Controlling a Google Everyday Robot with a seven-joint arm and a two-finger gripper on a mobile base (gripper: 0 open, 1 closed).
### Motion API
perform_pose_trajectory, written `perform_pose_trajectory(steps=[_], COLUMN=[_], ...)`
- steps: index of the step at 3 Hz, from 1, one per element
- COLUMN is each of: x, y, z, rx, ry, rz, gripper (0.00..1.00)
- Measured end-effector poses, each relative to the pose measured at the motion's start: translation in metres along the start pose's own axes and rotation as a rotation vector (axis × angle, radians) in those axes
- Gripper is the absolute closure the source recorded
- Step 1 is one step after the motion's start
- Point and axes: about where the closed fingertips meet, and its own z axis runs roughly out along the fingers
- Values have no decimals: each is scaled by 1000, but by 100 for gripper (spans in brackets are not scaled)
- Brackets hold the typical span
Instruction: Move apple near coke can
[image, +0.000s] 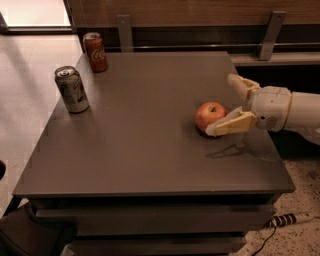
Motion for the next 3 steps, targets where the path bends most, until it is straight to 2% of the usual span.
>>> perform_pose_trajectory(steps=[1, 2, 3], x=[9, 25, 35], y=[4, 6, 9], z=[3, 11, 21], rx=[27, 52, 56], ry=[12, 52, 74], rz=[24, 34, 34], gripper=[0, 0, 15])
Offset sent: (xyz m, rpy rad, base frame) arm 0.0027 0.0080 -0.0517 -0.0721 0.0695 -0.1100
